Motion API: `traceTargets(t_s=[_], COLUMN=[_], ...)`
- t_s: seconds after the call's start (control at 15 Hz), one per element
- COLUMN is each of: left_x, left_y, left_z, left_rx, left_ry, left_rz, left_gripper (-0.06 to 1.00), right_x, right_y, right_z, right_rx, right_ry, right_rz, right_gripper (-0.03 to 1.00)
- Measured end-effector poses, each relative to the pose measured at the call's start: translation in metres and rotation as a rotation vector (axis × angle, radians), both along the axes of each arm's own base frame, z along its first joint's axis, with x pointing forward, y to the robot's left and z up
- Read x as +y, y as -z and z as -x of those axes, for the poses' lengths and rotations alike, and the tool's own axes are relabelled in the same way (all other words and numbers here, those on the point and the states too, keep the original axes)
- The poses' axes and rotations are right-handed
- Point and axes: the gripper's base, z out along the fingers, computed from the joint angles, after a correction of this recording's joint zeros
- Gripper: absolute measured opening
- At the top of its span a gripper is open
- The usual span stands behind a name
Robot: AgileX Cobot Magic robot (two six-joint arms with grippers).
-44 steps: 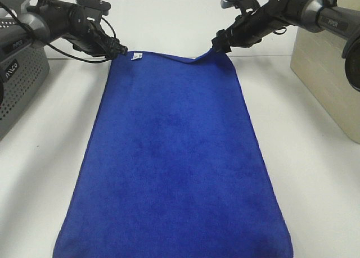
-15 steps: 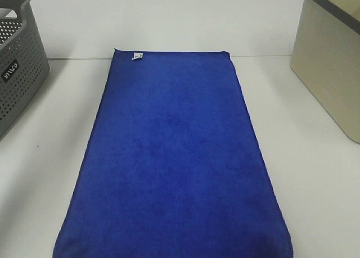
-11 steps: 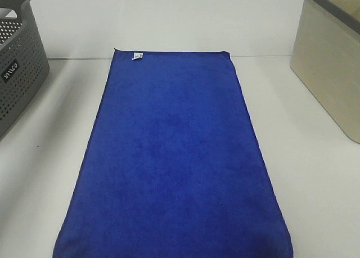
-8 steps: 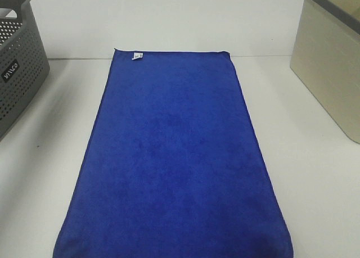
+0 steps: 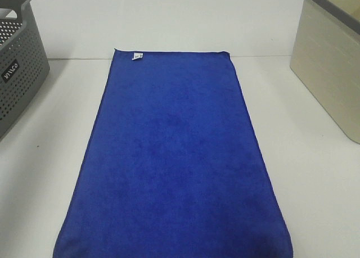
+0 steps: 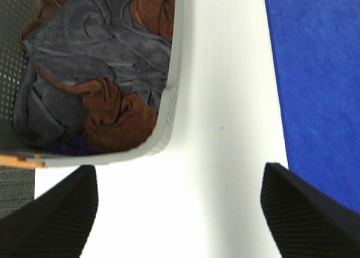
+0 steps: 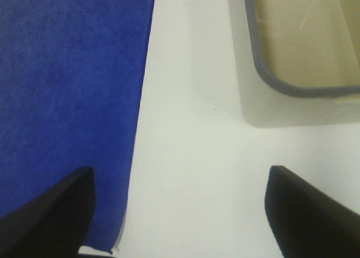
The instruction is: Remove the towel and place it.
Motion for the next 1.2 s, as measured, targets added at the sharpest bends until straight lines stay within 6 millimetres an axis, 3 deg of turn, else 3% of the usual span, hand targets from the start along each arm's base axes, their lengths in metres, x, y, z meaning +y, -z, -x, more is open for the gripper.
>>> traceTargets(t_s=[0.07,0.13,0.2,0.4,0.53,0.6,0.87,1.2], left_x=[-0.001,-0.002,-0.002,0.0,0.0,-0.001,-0.003,-0.005], left_y=[0.005,0.009,0.018,0.046,0.059,0.081,0.112,0.134], left_z=[0.025,0.037,0.067,0.116,0.136,0.16,0.201,0.242], left_rx=[-0.005,-0.008,-0.021,-0.04,-0.092,-0.167,-0.307,-0.416], left_ry=[0.0,0.0,-0.003,-0.018,-0.021,-0.021,-0.024,-0.027], left_rz=[0.0,0.0,-0.011,-0.061,-0.077,-0.082,-0.088,-0.075], left_gripper=[0.75,0.75,0.75,0.75,0.75,0.75,0.75,0.75], right_x=[0.0,-0.001,-0.002,-0.004,-0.006,-0.008,-0.008,-0.01], right_y=[0.011,0.024,0.036,0.076,0.092,0.11,0.136,0.158], right_z=[0.023,0.046,0.065,0.104,0.116,0.129,0.148,0.159], right_rx=[-0.009,-0.025,-0.04,-0.061,-0.074,-0.098,-0.159,-0.205], right_ry=[0.0,0.002,0.004,0.012,0.021,0.01,-0.012,-0.012], right_rz=[0.001,0.004,0.009,0.027,0.047,0.081,0.105,0.127], right_gripper=[0.8,0.8,0.8,0.8,0.8,0.8,0.8,0.79])
